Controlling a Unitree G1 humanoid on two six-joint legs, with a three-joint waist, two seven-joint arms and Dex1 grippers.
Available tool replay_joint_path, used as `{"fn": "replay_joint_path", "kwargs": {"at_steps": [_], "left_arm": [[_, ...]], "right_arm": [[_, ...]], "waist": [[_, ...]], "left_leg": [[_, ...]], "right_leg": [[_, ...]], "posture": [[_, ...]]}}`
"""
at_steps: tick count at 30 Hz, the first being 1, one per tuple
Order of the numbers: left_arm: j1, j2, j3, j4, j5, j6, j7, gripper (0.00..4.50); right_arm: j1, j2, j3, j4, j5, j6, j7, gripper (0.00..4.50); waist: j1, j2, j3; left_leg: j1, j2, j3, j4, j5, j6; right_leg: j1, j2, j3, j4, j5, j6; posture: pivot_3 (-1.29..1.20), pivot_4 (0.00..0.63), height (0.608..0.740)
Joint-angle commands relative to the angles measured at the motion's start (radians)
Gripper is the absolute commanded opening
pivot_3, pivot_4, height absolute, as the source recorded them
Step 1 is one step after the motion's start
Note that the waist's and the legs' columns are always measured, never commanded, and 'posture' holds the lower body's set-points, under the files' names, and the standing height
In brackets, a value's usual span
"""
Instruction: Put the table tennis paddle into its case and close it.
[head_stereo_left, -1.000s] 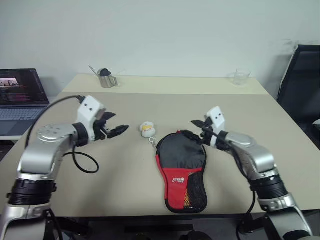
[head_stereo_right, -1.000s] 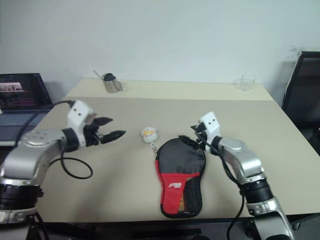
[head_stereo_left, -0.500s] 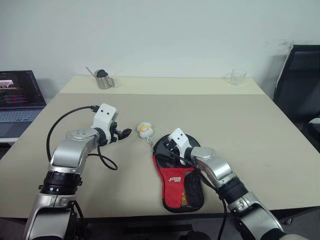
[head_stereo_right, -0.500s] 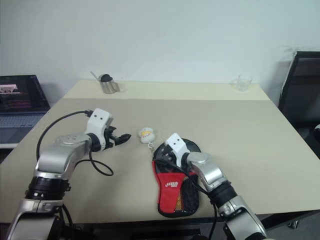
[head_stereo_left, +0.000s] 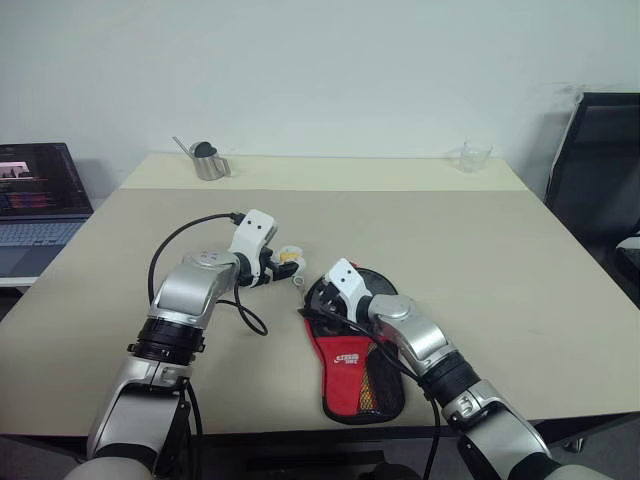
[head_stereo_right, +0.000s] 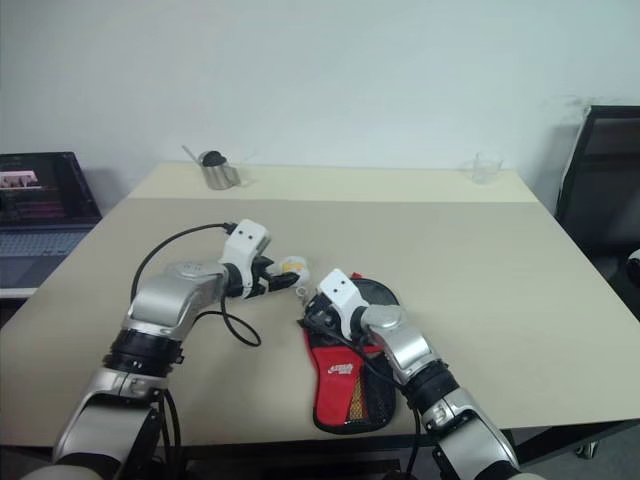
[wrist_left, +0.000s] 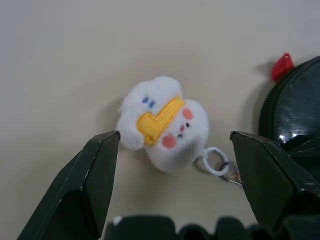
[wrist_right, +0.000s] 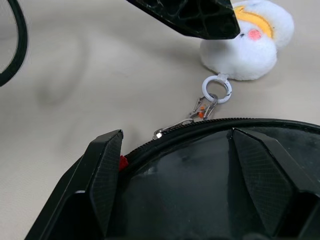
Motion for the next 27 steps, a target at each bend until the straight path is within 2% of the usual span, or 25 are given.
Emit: {"fn": "replay_joint_path", "kwargs": {"at_steps": [1,5,10,16,21,27], "left_arm": [[-0.028,0.029,0.017,-0.007,0.010,-0.025,-0.025,3.85],[-0.032,0.039,0.005,0.008,0.018,-0.035,-0.048,3.85],[-0.043,0.024,0.000,0.010,0.019,-0.042,-0.067,3.85],[-0.061,0.017,-0.013,0.034,0.032,-0.052,-0.083,3.85],[-0.082,-0.008,-0.020,0.086,0.050,-0.057,-0.074,3.85],[-0.101,-0.048,-0.026,0.144,0.066,-0.072,-0.072,3.85]], "right_arm": [[-0.038,-0.006,-0.121,-0.119,0.116,0.068,0.037,3.73],[-0.072,-0.035,-0.192,-0.201,0.177,0.148,0.045,3.73],[-0.051,-0.085,-0.174,-0.241,0.160,0.173,0.057,3.73],[0.021,-0.156,-0.080,-0.248,0.094,0.195,0.088,3.73],[0.046,-0.183,0.035,-0.161,-0.002,0.231,0.091,3.73],[0.046,-0.165,0.059,-0.093,-0.027,0.190,0.113,3.73]], "waist": [[0.000,0.000,0.000],[0.000,0.000,0.000],[0.002,0.000,0.000],[0.002,0.000,0.000],[-0.001,0.000,0.000],[-0.001,0.000,0.000]], "left_leg": [[-0.001,0.000,0.000,0.000,0.000,0.000],[-0.002,0.000,0.000,0.000,0.000,0.000],[-0.002,0.000,0.000,0.000,0.000,0.000],[-0.003,-0.001,0.000,0.000,0.000,0.000],[-0.003,0.000,0.000,0.000,0.000,0.000],[0.001,-0.001,0.000,0.000,0.000,0.000]], "right_leg": [[0.000,0.000,0.000,0.000,0.000,0.000],[-0.001,0.000,0.000,-0.001,0.000,0.000],[-0.001,0.000,0.000,-0.001,0.000,0.000],[-0.001,0.000,0.000,-0.002,0.000,0.000],[-0.002,0.000,0.000,-0.001,0.000,0.000],[0.002,0.000,0.000,-0.001,0.000,0.000]], "posture": [[0.00,0.150,0.740],[0.00,0.150,0.740],[0.00,0.150,0.740],[0.00,0.150,0.740],[0.00,0.150,0.740],[0.00,0.150,0.740]]}}
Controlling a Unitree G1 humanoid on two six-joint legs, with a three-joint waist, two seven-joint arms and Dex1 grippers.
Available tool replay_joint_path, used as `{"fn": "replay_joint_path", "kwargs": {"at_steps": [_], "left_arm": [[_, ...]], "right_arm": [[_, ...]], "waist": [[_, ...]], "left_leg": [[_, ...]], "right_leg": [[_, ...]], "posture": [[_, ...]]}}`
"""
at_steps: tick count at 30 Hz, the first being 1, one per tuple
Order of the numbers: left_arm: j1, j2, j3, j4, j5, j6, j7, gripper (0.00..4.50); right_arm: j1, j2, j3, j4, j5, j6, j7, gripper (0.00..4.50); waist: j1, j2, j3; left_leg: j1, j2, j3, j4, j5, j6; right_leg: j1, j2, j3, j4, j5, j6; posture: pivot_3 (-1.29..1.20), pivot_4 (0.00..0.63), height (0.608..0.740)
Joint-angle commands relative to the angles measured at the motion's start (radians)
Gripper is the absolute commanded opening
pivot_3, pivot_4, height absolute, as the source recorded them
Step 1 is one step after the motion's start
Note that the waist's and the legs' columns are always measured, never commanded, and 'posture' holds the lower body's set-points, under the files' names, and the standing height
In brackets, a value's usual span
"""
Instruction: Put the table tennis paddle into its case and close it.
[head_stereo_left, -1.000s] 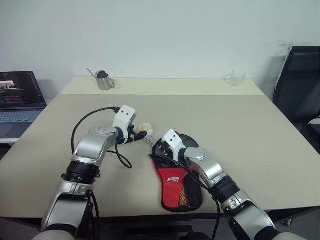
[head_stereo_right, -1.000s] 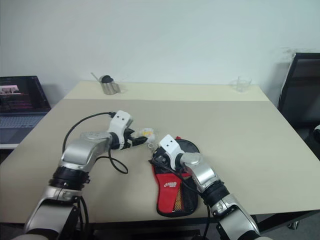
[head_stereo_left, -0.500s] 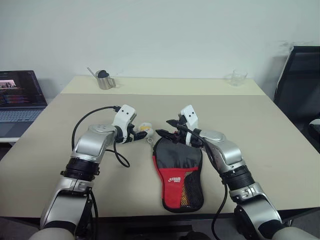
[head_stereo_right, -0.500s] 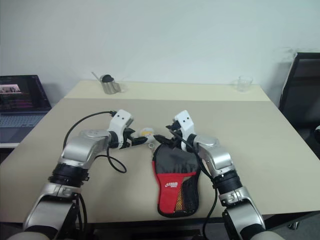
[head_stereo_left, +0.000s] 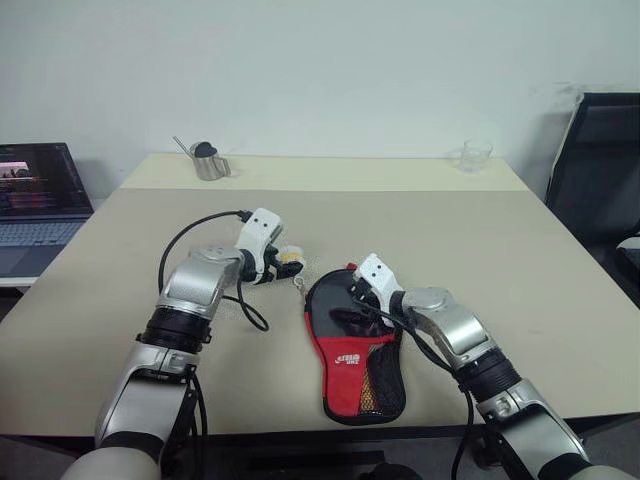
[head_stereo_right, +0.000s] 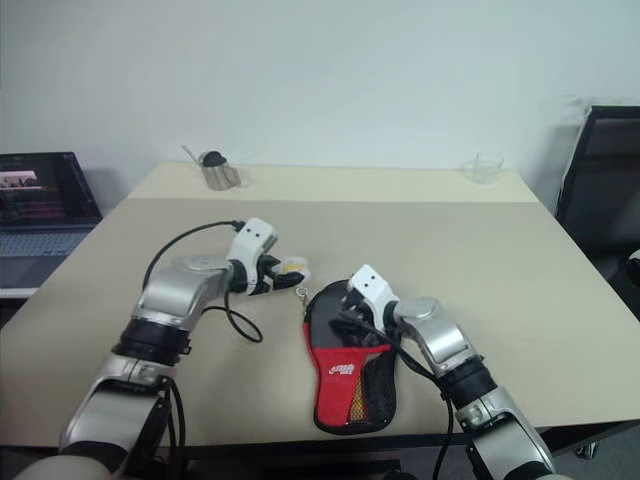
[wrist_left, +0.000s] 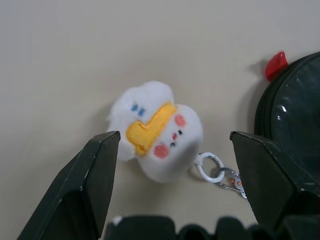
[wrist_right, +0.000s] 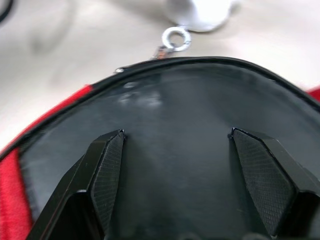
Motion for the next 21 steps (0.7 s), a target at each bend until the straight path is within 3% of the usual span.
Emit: {"fn": "replay_joint_path", "kwargs": {"at_steps": [1,21], "left_arm": [[-0.044,-0.014,0.002,0.025,0.015,-0.030,0.008,3.85],[-0.106,-0.112,-0.008,0.293,0.088,-0.058,0.098,3.85]], "right_arm": [[0.010,0.017,0.031,0.089,-0.032,0.002,0.005,3.73],[0.014,0.050,0.013,0.096,-0.041,-0.006,-0.011,3.73]], "waist": [[-0.001,0.000,0.000],[0.000,0.000,-0.001]], "left_leg": [[0.000,0.000,0.000,0.000,0.000,0.000],[0.005,0.000,0.001,-0.002,0.000,0.000]], "right_leg": [[0.000,0.000,0.000,0.000,0.000,0.000],[0.003,0.000,0.001,0.000,0.000,0.000]], "posture": [[0.00,0.150,0.740],[0.00,0.150,0.740]]}}
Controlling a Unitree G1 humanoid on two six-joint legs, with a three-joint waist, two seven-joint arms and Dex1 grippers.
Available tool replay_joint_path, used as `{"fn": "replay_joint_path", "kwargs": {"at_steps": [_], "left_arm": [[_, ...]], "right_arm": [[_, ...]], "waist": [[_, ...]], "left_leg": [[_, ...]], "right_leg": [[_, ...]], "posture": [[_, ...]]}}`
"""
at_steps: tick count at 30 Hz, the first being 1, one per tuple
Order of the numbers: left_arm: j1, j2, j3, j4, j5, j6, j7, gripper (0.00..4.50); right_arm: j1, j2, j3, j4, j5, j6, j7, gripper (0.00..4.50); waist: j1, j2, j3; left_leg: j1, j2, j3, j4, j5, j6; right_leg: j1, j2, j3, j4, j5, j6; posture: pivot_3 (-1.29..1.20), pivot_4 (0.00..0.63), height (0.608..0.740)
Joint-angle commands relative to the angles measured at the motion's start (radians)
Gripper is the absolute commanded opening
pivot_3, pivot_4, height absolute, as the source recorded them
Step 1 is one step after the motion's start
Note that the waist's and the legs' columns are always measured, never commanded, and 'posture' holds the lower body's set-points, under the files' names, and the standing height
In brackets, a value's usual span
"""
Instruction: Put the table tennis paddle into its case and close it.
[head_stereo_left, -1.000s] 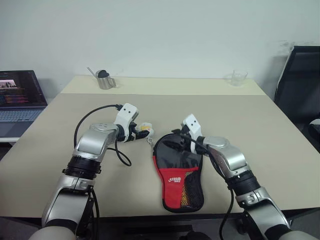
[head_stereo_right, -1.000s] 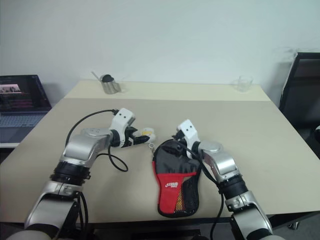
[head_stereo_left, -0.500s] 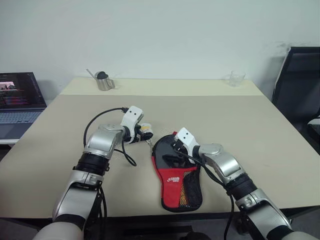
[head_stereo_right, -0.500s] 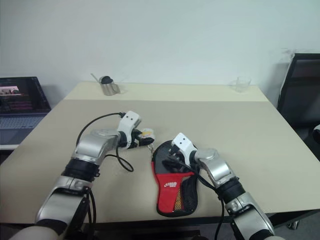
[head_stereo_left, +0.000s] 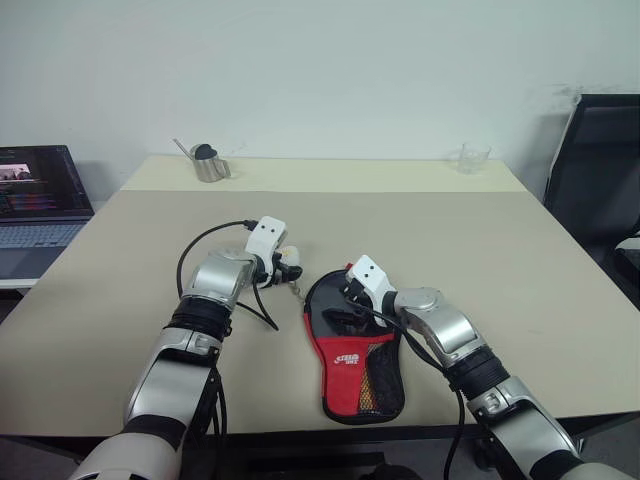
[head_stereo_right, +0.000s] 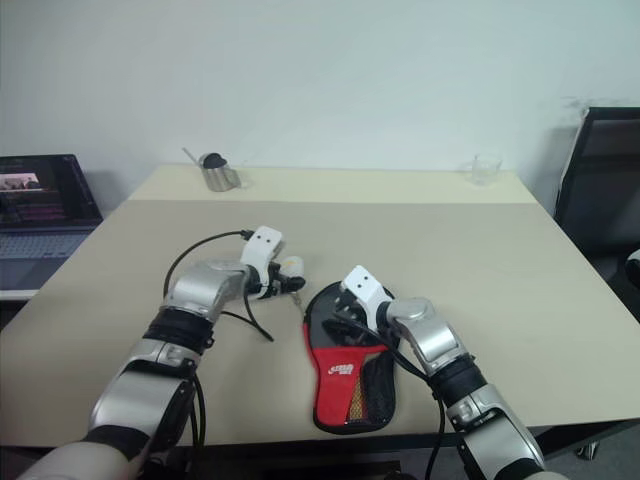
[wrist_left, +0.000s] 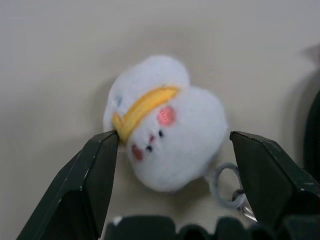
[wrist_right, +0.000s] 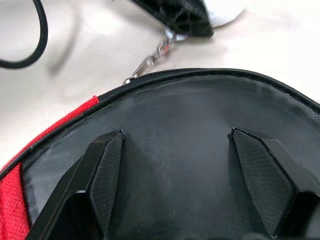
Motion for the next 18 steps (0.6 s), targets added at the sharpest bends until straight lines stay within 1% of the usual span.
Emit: {"fn": "replay_joint_path", "kwargs": {"at_steps": [1,5,7,9,15,17,18], "left_arm": [[-0.011,-0.016,-0.019,0.013,0.020,-0.023,-0.011,3.85],[-0.002,-0.022,-0.048,0.043,0.059,-0.068,-0.003,3.85],[-0.009,-0.029,-0.037,0.062,0.059,-0.081,0.002,3.47],[-0.020,-0.041,-0.023,0.077,0.056,-0.098,0.011,2.94],[-0.048,-0.063,-0.008,0.108,0.055,-0.150,0.023,0.76],[-0.057,-0.065,-0.009,0.123,0.060,-0.164,0.024,0.21],[-0.064,-0.065,-0.010,0.133,0.063,-0.172,0.027,0.11]], "right_arm": [[0.036,0.008,0.019,0.028,-0.020,0.034,-0.006,3.73],[0.041,0.007,0.015,0.020,-0.019,0.037,-0.011,3.73],[0.043,0.007,0.016,0.015,-0.019,0.040,-0.012,3.76],[0.047,0.008,0.017,0.009,-0.019,0.042,-0.014,3.76],[0.051,0.011,0.020,0.004,-0.021,0.047,-0.017,3.76],[0.054,0.012,0.023,0.000,-0.022,0.050,-0.016,3.76],[0.055,0.011,0.024,-0.002,-0.022,0.052,-0.015,3.76]], "waist": [[0.000,0.000,-0.001],[0.001,0.001,-0.002],[0.001,0.002,-0.005],[0.001,0.002,-0.007],[0.002,0.002,-0.007],[0.002,0.002,-0.007],[0.002,0.002,-0.007]], "left_leg": [[0.000,0.000,0.000,0.000,0.000,0.000],[0.001,0.000,0.000,0.000,0.000,0.000],[0.003,0.000,0.000,0.000,0.000,0.000],[0.003,0.000,0.000,0.000,0.000,0.000],[0.004,-0.001,-0.001,0.000,0.000,0.000],[0.004,0.000,-0.001,0.000,0.000,0.000],[0.004,0.000,-0.001,-0.001,0.000,0.000]], "right_leg": [[0.000,0.000,0.000,0.000,0.000,0.000],[0.001,0.000,0.000,0.000,0.000,0.000],[0.003,0.000,0.000,-0.001,0.000,0.000],[0.004,-0.001,-0.001,-0.001,0.000,0.000],[0.005,-0.001,-0.002,-0.001,0.000,0.001],[0.005,-0.001,-0.002,-0.001,0.000,0.001],[0.005,-0.001,-0.002,-0.001,0.000,0.000]], "posture": [[0.00,0.150,0.740],[0.00,0.150,0.740],[0.00,0.150,0.740],[0.00,0.150,0.740],[0.00,0.150,0.740],[0.00,0.150,0.740],[0.00,0.150,0.740]]}}
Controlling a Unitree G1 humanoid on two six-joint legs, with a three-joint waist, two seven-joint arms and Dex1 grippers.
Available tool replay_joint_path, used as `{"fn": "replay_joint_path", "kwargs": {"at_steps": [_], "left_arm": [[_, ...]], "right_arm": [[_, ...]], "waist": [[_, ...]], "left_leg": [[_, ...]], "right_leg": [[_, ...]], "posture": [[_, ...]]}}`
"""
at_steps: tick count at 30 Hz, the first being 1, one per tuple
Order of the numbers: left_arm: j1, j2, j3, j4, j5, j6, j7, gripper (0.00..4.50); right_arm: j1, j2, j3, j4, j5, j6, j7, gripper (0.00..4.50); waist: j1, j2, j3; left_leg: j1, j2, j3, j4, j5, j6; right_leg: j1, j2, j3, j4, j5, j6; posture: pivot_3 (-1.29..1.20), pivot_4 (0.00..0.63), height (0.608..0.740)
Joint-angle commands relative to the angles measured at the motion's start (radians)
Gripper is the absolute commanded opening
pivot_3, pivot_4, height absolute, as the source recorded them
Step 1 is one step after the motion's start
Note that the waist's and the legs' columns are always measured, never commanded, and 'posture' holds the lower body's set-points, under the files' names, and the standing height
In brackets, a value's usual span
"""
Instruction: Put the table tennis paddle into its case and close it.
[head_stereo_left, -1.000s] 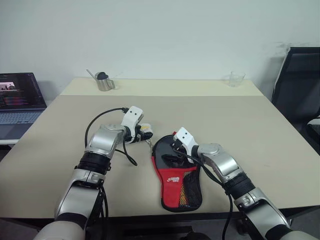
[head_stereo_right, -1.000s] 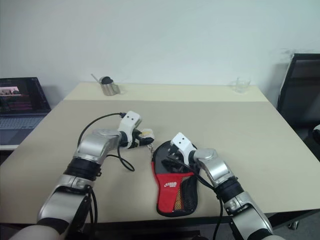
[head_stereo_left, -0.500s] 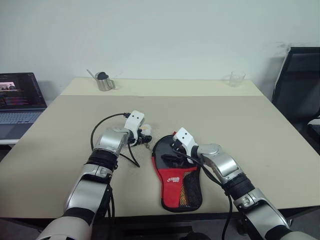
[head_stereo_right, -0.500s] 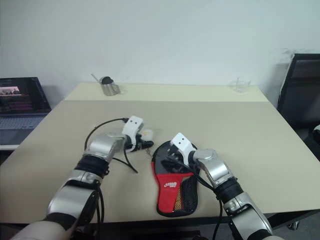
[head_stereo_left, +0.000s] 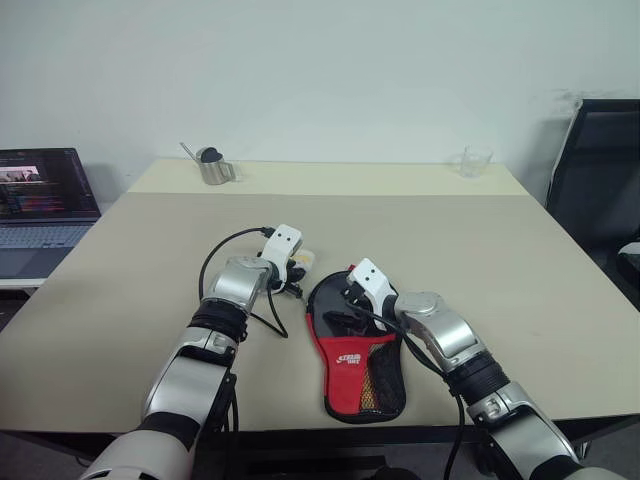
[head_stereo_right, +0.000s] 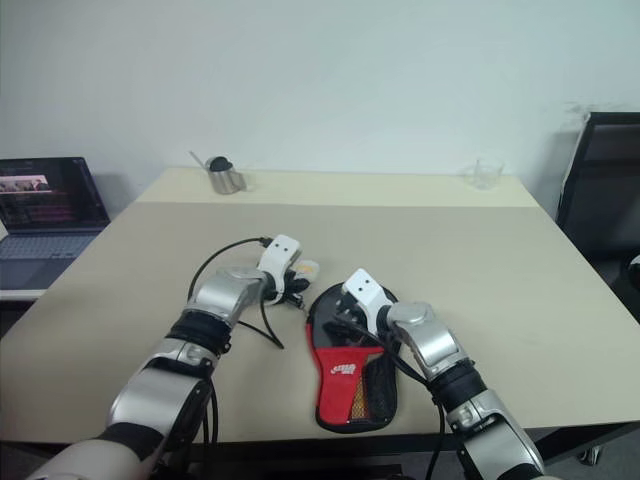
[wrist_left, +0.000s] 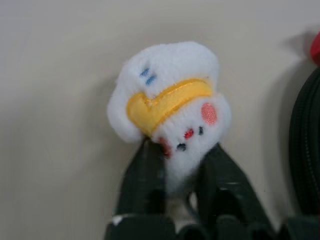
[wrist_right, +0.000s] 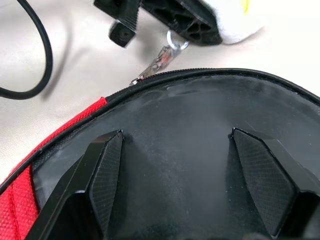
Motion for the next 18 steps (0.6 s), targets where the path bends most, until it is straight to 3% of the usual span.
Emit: {"fn": "replay_joint_path", "kwargs": {"at_steps": [1,18], "left_arm": [[-0.044,-0.002,0.003,0.029,0.023,-0.040,0.010,0.10],[-0.288,-0.089,-0.073,0.468,0.197,-0.362,0.098,0.09]], "right_arm": [[0.029,0.003,0.030,0.021,-0.021,0.042,0.005,3.76],[0.045,-0.003,0.058,-0.026,-0.028,0.075,0.021,3.76]], "waist": [[0.000,0.000,0.000],[-0.002,0.000,0.000]], "left_leg": [[0.000,0.000,0.000,0.000,0.000,0.000],[-0.004,0.000,0.002,-0.004,0.000,0.000]], "right_leg": [[0.000,0.000,0.000,0.000,0.000,0.000],[-0.005,0.000,0.001,-0.004,0.000,0.000]], "posture": [[0.00,0.150,0.740],[0.00,0.150,0.740]]}}
